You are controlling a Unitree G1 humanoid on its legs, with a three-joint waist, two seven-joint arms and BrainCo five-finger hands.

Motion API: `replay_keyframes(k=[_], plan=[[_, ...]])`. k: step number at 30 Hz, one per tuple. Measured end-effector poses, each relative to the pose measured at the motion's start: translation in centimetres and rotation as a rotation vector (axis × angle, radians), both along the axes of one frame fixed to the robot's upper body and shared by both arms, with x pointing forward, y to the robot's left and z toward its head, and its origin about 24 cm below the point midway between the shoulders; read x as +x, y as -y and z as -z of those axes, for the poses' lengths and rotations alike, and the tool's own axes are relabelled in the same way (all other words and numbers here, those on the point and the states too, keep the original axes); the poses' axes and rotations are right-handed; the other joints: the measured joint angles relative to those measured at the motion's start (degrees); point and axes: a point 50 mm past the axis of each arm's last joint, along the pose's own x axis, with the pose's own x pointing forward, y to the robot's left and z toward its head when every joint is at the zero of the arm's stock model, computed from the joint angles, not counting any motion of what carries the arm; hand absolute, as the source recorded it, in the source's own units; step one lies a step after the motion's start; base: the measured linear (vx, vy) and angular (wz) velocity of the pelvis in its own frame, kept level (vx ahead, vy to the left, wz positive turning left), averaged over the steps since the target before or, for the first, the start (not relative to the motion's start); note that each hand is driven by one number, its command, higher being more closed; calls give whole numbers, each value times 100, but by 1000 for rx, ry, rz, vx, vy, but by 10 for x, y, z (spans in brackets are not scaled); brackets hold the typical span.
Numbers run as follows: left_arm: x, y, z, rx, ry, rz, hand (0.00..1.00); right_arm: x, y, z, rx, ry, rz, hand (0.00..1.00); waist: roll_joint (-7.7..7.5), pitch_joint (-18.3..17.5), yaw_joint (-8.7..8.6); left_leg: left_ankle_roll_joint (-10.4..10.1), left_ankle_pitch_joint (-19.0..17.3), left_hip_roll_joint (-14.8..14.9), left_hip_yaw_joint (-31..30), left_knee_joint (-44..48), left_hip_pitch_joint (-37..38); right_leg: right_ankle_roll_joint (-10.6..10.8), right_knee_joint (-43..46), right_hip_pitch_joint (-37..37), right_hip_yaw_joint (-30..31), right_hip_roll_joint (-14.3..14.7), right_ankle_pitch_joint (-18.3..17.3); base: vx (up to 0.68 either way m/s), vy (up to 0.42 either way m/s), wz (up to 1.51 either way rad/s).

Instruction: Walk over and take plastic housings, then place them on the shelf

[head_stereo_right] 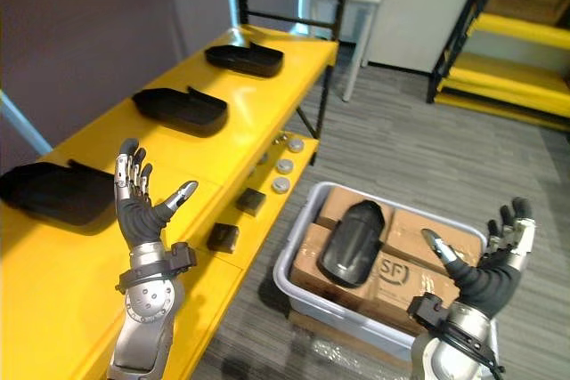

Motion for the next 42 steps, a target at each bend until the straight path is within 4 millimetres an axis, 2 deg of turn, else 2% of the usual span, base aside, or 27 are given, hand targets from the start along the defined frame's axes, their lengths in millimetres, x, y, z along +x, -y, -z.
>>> replay_keyframes(k=[1,2,3,4,5,7,8,9,10,11,12,14,16,18,20,21,23,25,32,38,39,42], plan=[[2,2,3,3,-14,11,0,6,-8,4,-7,-26,-53,0,23,-3,14,-7,138,222,43,-105,109,-181,-301,98,134,309,182,8,-298,-80],[3,2,5,7,-25,12,0,9,-12,5,-12,-32,-81,0,14,-5,28,-9,183,314,41,-142,168,-250,-403,121,220,449,234,10,-297,-101],[7,0,13,13,-61,6,0,13,-21,4,-23,-33,-132,0,7,0,18,85,283,460,19,-157,228,-360,-516,140,358,642,309,26,-284,-75],[12,2,23,24,-112,17,0,16,-24,7,-24,-46,-153,0,-10,29,-67,262,414,497,-191,-39,145,-409,-573,156,434,714,340,33,-252,-57],[15,3,28,28,-137,22,0,20,-24,11,-19,-60,-154,0,-38,58,-89,265,417,475,-436,69,55,-426,-595,175,475,714,351,35,-187,-30],[21,5,44,38,-214,31,0,32,-20,29,-3,-155,-141,0,-74,166,-45,-146,145,84,-1574,309,-310,-467,-605,176,550,657,378,14,-69,-20],[23,5,48,41,-232,30,0,35,-19,33,-1,-177,-134,0,-81,197,-38,-163,129,-47,-1775,243,-386,-467,-605,172,548,631,379,-7,57,-2],[25,5,57,47,-272,29,0,42,-18,42,0,-228,-118,0,-66,260,-10,-88,197,-249,-1998,-90,-434,-466,-585,162,498,604,380,-10,65,1],[26,5,62,49,-293,30,0,45,-18,46,0,-250,-111,0,-47,298,18,21,315,-306,-2023,-321,-425,-460,-584,160,491,616,382,-46,139,-4],[28,5,72,61,-337,31,0,54,-20,51,0,-287,-96,0,-40,379,98,-88,480,-356,-2030,-624,-414,-412,-588,104,501,631,408,-65,136,5],[31,4,81,81,-377,33,0,65,-23,51,5,-296,-81,0,-140,447,131,-134,600,-531,-2061,-847,-530,-330,-590,-102,468,494,463,-96,166,14],[35,5,90,107,-421,47,0,82,-25,43,1,-292,-47,0,-196,630,224,-12,795,-774,-2131,-1007,-843,-230,-666,-385,409,285,619,-122,140,37],[35,5,97,112,-453,62,0,98,-26,36,8,-302,-6,0,-181,910,366,62,884,-931,-2225,-1035,-976,-156,-942,-338,311,156,814,-98,127,35],[34,3,103,129,-480,82,0,118,-22,22,8,-309,80,0,-166,1165,590,130,934,-1077,-2310,-1017,-1113,-89,-1102,-321,227,33,942,-76,109,28],[32,0,108,154,-496,85,0,130,-18,10,20,-307,140,0,-173,1259,641,173,964,-1162,-2392,-1003,-1257,-47,-1173,-360,143,-24,1019,-43,85,30],[31,-2,114,160,-523,87,0,136,-13,3,25,-304,178,0,-180,1275,735,174,964,-1199,-2391,-972,-1354,-38,-1202,-430,146,-56,1058,-23,97,16],[30,-5,123,148,-561,86,0,145,-9,-4,39,-311,210,0,-176,1297,757,178,963,-1239,-2429,-918,-1501,-13,-1206,-527,145,-92,1096,-11,80,8],[30,-6,133,144,-608,96,0,154,2,-14,43,-334,262,0,-182,1389,872,194,952,-1235,-2480,-770,-1712,-10,-1209,-643,142,-90,1158,-21,53,7],[30,-7,144,114,-662,96,0,165,16,-25,52,-390,359,0,-174,1557,909,278,886,-1195,-2559,-428,-2213,-22,-1208,-972,142,-49,1286,-41,27,0],[34,-8,148,117,-683,77,0,173,21,-14,46,-505,381,0,-177,1586,922,279,839,-1103,-2602,-193,-2510,-81,-1208,-1171,155,47,1359,-33,2,-4],[33,-8,150,118,-692,75,0,175,20,-9,48,-533,378,100,-176,1591,927,278,839,-1086,-2599,-191,-2516,-85,-1209,-1183,162,63,1362,-10,-10,-6],[34,-8,149,98,-692,72,0,181,23,0,68,-617,357,100,-175,1612,943,275,839,-1043,-2604,-182,-2587,-115,-1253,-1233,165,110,1385,-2,-23,-4]])
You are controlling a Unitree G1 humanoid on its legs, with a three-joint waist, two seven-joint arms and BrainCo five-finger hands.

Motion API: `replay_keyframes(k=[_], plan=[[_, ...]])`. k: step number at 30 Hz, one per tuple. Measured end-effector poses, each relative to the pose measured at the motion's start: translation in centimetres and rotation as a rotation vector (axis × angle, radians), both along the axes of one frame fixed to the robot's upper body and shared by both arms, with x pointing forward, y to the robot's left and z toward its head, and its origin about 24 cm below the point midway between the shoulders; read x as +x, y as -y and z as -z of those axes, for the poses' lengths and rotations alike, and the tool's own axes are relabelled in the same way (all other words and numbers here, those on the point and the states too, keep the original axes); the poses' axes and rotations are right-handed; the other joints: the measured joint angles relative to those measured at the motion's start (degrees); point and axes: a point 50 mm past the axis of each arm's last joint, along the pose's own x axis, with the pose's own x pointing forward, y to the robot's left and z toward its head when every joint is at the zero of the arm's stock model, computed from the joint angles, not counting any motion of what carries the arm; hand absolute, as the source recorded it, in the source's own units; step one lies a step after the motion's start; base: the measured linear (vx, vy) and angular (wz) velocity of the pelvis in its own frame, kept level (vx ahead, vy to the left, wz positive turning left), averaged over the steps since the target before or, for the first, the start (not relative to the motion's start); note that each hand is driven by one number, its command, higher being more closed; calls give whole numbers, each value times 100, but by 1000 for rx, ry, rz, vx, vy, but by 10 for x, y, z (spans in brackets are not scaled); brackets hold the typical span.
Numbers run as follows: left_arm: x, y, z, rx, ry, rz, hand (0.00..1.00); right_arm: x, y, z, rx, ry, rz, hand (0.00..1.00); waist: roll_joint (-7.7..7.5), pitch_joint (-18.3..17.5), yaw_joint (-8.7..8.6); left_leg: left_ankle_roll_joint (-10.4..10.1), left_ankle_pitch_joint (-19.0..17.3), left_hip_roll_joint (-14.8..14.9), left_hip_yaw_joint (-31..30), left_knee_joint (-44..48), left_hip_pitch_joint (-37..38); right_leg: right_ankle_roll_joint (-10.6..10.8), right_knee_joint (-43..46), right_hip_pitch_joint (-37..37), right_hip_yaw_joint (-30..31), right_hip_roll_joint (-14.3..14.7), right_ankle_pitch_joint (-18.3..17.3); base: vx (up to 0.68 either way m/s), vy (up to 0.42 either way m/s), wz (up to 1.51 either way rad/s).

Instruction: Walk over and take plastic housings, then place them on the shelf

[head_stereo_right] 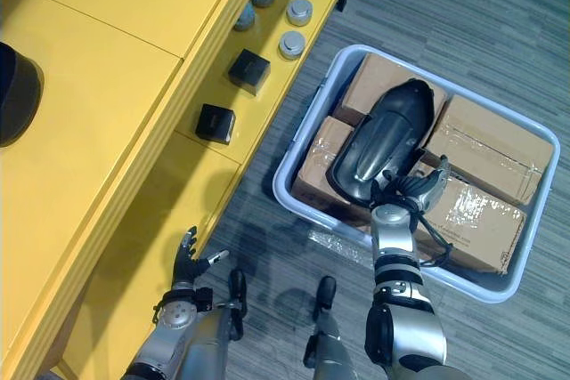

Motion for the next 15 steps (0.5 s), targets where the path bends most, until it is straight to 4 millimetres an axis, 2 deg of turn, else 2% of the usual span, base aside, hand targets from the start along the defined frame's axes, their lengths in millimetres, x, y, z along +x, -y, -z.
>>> replay_keyframes(k=[6,12,15], plan=[[4,0,1,-13,-11,-10,0,8,31,-18,98,-22,-38,100,9,8,48,-2,2,19,-22,18,-75,-7,-128,-4,-13,38,61,0,0,0],[4,3,1,-30,-19,32,0,6,51,-22,154,-71,-100,100,52,31,113,-2,1,9,-89,40,-125,-6,-129,-2,-74,38,60,2,8,4],[5,3,0,-40,-16,49,0,4,57,-22,100,-116,-127,100,96,55,116,-2,1,7,-123,53,-129,-6,-129,20,-125,41,59,-4,8,4]])
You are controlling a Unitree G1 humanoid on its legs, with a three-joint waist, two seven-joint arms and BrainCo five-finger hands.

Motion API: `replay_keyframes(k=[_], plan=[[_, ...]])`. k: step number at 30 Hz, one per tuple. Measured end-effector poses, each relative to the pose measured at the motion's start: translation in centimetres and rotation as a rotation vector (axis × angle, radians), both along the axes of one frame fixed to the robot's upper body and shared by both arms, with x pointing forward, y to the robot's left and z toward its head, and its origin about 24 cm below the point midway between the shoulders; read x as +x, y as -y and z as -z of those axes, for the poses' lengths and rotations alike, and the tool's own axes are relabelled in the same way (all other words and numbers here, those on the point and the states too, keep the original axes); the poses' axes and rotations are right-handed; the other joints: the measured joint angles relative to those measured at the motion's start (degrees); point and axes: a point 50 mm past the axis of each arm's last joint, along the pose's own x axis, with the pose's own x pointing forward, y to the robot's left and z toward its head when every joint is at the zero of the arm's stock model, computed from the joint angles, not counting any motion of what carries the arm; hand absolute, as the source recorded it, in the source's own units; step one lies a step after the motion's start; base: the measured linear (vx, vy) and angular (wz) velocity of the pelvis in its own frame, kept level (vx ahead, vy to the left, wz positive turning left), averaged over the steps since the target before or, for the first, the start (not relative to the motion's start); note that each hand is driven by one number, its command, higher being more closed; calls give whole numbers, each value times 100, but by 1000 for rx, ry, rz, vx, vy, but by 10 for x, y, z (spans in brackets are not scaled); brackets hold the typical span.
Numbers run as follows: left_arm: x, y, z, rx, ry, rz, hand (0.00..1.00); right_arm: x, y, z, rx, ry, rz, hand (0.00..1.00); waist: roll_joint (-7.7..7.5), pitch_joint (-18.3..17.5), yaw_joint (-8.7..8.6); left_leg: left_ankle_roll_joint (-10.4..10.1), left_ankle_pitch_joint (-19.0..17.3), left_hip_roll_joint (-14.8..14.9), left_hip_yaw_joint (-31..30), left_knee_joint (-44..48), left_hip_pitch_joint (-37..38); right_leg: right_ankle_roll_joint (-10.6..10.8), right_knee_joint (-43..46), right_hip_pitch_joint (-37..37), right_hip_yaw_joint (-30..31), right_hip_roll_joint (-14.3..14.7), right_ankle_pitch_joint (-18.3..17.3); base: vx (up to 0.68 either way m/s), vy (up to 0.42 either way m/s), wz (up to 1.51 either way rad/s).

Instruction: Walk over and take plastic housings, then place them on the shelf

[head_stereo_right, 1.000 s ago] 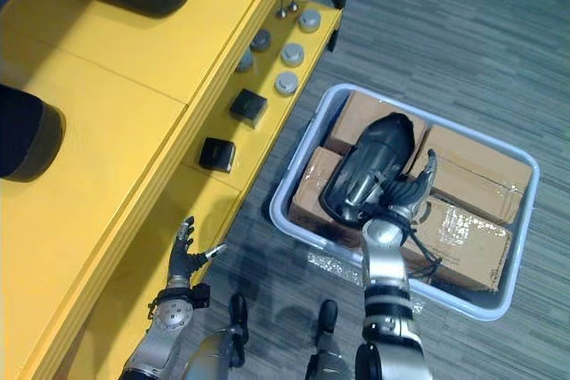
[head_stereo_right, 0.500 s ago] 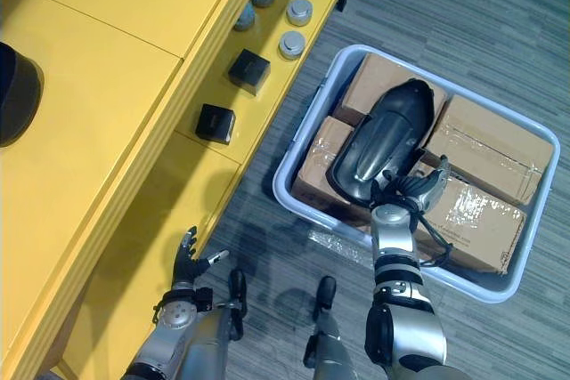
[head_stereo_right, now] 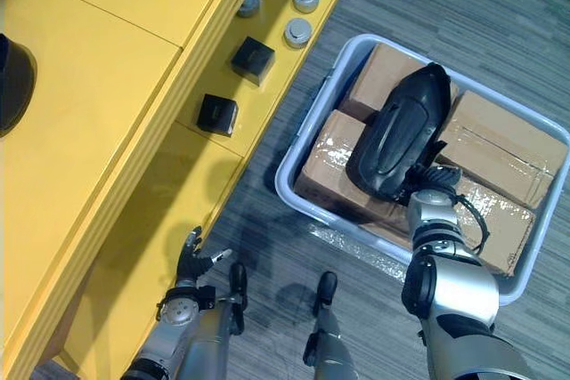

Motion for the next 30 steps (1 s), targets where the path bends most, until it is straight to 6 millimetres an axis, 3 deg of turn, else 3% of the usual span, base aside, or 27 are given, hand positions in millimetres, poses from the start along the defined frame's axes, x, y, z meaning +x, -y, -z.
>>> replay_keyframes(k=[4,8,12,15,19,23,24,30], plan=[[2,3,-13,-15,56,16,0,2,-1,-12,-181,-24,-39,100,23,13,-13,0,0,14,-13,31,37,0,-7,58,-7,16,0,-1,2,1],[7,7,-39,-53,167,26,0,-3,-10,-32,-513,43,-96,100,14,18,-72,-1,0,48,75,-29,281,0,-10,229,52,13,0,10,-1,-6],[15,10,-75,-70,307,64,0,-18,-31,-43,-792,121,-157,100,-9,16,-286,-12,-6,67,231,-181,756,1,-7,540,154,9,-4,22,-1,-15],[27,13,-98,-92,376,121,0,-27,-42,-45,-880,160,-184,100,-96,-22,-434,-37,1,72,370,-297,977,2,-8,628,276,9,-14,-1,3,-20],[38,29,-122,-147,426,265,0,-34,-49,-30,-944,120,-250,100,-286,-206,-677,-83,41,72,453,-502,1313,-7,-106,856,324,28,-26,27,-10,-10],[53,49,-116,-241,335,368,0,-32,-63,-27,-991,118,-323,100,-333,-504,-798,-123,59,79,540,-630,1528,-9,-188,1009,378,52,-22,67,-9,-9],[59,53,-112,-277,289,384,0,-32,-69,-28,-1005,127,-348,0,-331,-554,-835,-140,70,82,554,-680,1618,-9,-190,1069,379,60,-22,49,-7,-5],[71,68,-105,-343,186,391,0,-24,-86,-25,-994,138,-395,0,-343,-790,-863,-166,100,91,590,-763,1690,-13,-190,1084,403,74,-18,16,-2,-2]])
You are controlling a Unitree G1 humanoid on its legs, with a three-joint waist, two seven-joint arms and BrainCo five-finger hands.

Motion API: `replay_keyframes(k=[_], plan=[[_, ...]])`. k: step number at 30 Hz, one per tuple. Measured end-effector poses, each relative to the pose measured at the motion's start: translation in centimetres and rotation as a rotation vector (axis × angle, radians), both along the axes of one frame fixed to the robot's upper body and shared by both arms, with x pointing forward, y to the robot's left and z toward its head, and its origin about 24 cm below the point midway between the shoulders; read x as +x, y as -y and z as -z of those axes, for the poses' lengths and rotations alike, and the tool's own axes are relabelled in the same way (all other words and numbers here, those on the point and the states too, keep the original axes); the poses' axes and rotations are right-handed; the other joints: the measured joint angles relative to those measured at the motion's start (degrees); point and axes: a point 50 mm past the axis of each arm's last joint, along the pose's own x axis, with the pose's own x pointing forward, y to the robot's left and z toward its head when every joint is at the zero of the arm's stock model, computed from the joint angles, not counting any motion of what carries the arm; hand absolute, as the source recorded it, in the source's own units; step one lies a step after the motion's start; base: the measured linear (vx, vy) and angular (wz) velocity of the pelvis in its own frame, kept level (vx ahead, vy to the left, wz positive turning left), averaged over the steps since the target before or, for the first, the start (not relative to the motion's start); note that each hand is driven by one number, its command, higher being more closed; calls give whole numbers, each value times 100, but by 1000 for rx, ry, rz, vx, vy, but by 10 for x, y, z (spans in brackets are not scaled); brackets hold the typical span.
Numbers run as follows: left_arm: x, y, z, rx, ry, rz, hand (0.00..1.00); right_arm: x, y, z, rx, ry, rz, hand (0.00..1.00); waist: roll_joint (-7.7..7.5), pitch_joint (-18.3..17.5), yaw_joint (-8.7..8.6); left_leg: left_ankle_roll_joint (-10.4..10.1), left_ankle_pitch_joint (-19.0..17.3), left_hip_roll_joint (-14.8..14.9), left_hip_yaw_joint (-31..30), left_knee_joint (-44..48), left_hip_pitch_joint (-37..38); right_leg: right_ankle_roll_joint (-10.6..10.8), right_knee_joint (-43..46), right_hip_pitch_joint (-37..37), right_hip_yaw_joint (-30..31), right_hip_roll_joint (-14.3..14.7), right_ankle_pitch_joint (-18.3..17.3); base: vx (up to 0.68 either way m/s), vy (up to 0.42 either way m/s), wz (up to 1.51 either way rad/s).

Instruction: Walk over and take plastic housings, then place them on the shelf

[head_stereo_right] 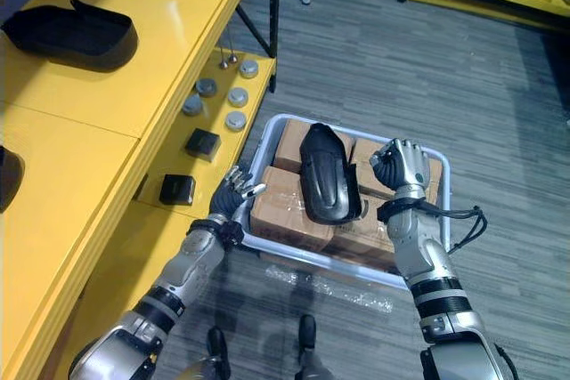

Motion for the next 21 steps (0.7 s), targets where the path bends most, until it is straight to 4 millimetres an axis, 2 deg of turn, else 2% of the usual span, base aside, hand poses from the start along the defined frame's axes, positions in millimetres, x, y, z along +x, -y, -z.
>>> replay_keyframes(k=[4,8,11,13,16,19,21], plan=[[-3,11,-3,-25,1,-30,0,21,0,12,141,-79,46,0,0,-4,81,15,81,-4,-44,21,-225,-61,18,-205,-29,-6,53,-57,10,4],[-14,24,-17,1,99,-37,0,30,12,11,311,-75,133,0,79,89,175,37,215,-30,-263,96,-675,-76,122,-527,-228,-12,85,-59,11,26],[-29,32,-27,19,190,-33,0,36,32,-16,422,4,227,0,361,245,289,75,253,-103,-491,213,-965,-65,400,-771,-410,-83,14,-69,52,32],[-37,40,-33,16,235,-11,0,36,51,-42,446,75,290,0,520,333,450,100,272,-174,-631,284,-1299,-41,624,-1095,-501,-153,-39,-81,65,30],[-46,42,-25,26,228,2,0,32,72,-58,464,104,369,0,663,449,540,152,389,-288,-822,278,-1580,-35,691,-1260,-723,-247,-42,-50,52,37],[-52,42,-17,32,213,16,0,26,90,-65,456,115,436,0,699,498,660,195,436,-339,-859,268,-1760,-27,700,-1414,-772,-311,-41,-3,39,18],[-59,44,-13,25,211,37,0,15,110,-75,435,151,510,0,753,578,711,255,489,-406,-895,251,-1894,-5,698,-1519,-805,-365,-26,36,32,14]])
